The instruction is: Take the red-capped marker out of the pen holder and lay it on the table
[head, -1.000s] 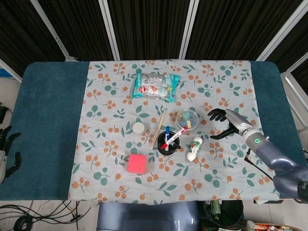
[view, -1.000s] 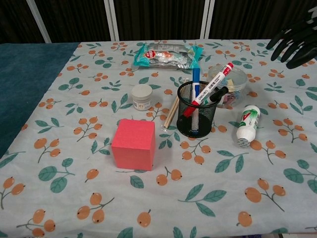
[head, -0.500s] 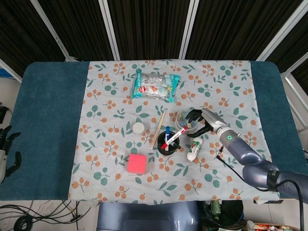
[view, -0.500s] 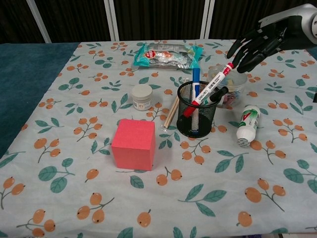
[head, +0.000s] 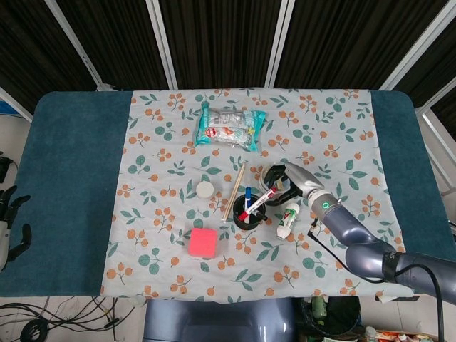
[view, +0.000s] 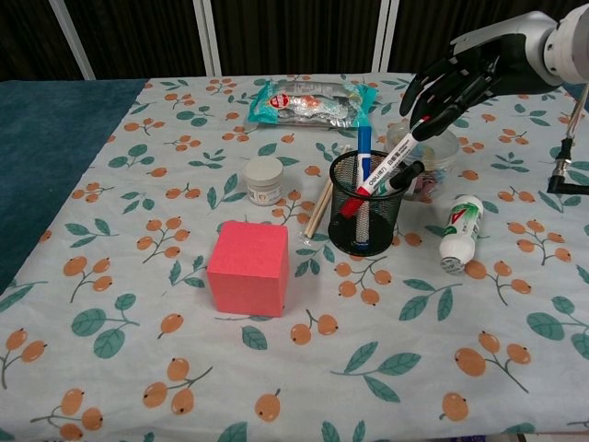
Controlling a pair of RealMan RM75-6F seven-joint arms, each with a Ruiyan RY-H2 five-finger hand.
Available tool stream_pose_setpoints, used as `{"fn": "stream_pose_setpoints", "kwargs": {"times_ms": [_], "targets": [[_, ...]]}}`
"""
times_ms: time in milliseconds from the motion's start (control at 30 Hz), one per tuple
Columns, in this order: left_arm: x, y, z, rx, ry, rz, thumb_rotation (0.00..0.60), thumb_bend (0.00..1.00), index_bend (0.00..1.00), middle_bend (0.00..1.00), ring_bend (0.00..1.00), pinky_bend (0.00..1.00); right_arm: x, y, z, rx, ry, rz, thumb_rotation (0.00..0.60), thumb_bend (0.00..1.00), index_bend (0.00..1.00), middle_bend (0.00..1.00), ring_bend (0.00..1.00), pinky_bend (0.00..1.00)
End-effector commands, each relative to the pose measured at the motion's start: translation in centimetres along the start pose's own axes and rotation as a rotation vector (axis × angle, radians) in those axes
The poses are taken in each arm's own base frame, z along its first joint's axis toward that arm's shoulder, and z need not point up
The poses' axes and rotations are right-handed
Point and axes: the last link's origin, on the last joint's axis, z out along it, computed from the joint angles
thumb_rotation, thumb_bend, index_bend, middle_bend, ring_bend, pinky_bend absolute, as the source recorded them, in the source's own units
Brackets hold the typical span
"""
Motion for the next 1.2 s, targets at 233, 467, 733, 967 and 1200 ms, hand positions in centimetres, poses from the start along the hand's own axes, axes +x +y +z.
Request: {"fn": "stream_pose_setpoints", "kwargs": {"times_ms": [233, 467, 733, 967, 1200], "targets": [[-0.03, 0.06, -0.01, -0.002, 0.000, 0.001, 0.600, 0.54, 0.19, 0.04, 0.01, 0.00, -0.11, 0.29, 0.39, -0.020, 0.004, -0.007, 0.600, 0.19, 0.52, 0.51, 0.31, 0.26], [-0.04, 0.07, 0.02, 0.000, 0.001, 0.000, 0.600, 0.54, 0.19, 0.04, 0.01, 0.00, -0.25, 0.30, 0.68, -0.014, 0.014, -0.005, 0.600, 0.28, 0.55, 0.54, 0.32, 0.26], [-0.11, 0.11, 0.03, 0.002, -0.001, 0.000, 0.600, 0.54, 0.19, 0.04, 0.01, 0.00, -0.43, 0.33, 0.74, -0.019, 0.000, -0.012, 0.600, 0.29, 0.56, 0.55, 0.32, 0.26], [-0.10, 0.09, 0.06, 0.006, 0.000, -0.002, 0.600, 0.54, 0.19, 0.04, 0.01, 0.00, -0.25, 0.35, 0.72, -0.024, -0.002, -0.016, 0.600, 0.30, 0.58, 0.57, 0.33, 0.26], [-0.09, 0.10, 0.06, 0.007, 0.002, -0.001, 0.600, 0.54, 0.19, 0.04, 0.01, 0.00, -0.49, 0.49, 0.77, -0.030, -0.012, -0.031, 0.600, 0.38, 0.61, 0.60, 0.35, 0.26]]}}
